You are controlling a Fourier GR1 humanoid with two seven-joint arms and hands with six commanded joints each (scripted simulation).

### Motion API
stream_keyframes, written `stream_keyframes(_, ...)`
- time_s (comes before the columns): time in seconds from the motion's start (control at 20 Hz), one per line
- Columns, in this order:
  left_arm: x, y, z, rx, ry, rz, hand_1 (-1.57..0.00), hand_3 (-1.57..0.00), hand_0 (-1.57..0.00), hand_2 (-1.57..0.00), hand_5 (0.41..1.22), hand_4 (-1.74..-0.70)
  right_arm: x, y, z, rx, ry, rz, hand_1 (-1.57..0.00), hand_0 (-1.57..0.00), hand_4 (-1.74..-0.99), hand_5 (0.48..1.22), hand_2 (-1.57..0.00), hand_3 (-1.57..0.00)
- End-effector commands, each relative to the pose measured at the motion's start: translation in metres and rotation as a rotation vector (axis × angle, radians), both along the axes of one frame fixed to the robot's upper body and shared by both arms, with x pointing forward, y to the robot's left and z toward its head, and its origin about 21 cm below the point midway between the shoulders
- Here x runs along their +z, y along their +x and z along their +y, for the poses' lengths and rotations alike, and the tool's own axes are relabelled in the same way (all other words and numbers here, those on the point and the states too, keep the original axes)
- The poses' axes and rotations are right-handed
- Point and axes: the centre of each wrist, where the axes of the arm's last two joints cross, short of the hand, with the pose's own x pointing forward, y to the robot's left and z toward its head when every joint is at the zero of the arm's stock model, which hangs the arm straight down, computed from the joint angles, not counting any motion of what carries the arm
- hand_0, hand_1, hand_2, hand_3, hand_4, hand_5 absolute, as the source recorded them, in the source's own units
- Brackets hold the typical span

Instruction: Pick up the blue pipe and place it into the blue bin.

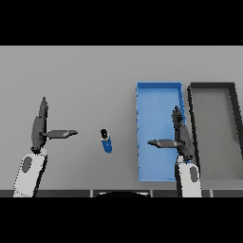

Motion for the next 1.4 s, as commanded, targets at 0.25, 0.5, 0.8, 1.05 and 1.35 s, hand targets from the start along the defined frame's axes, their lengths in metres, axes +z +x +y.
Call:
stream_keyframes(0.25, -0.001, -0.003, -0.003, -0.002, -0.001, -0.008, 0.0, 0.0, 0.0, 0.0, 0.594, -0.97, 0.002, -0.002, 0.0, 0.003, -0.002, -0.009, 0.0, 0.0, -1.21, 0.594, 0.0, 0.0)
stream_keyframes(0.5, 0.012, -0.003, 0.029, -0.365, 0.177, 0.022, 0.0, 0.0, 0.0, 0.0, 0.596, -0.97, 0.012, -0.019, -0.013, 0.151, -0.332, -0.11, 0.0, 0.0, -1.192, 0.587, 0.0, 0.0)
stream_keyframes(0.8, 0.016, -0.022, 0.023, -0.541, 0.168, -0.001, 0.0, 0.0, 0.0, 0.0, 0.583, -0.98, 0.019, -0.017, -0.014, 0.161, -0.353, -0.105, 0.0, 0.0, -1.187, 0.579, 0.0, 0.0)
stream_keyframes(1.05, 0.025, -0.042, -0.004, -0.702, 0.214, 0.125, 0.0, 0.0, 0.0, 0.0, 0.512, -1.02, 0.022, -0.018, -0.011, 0.168, -0.327, -0.112, 0.0, 0.0, -1.225, 0.58, 0.0, 0.0)
stream_keyframes(1.35, 0.01, -0.051, -0.048, -0.833, 0.245, 0.175, 0.0, 0.0, 0.0, 0.0, 0.466, -1.1, 0.02, -0.02, -0.011, 0.171, -0.327, -0.101, 0.0, 0.0, -1.213, 0.571, 0.0, 0.0)
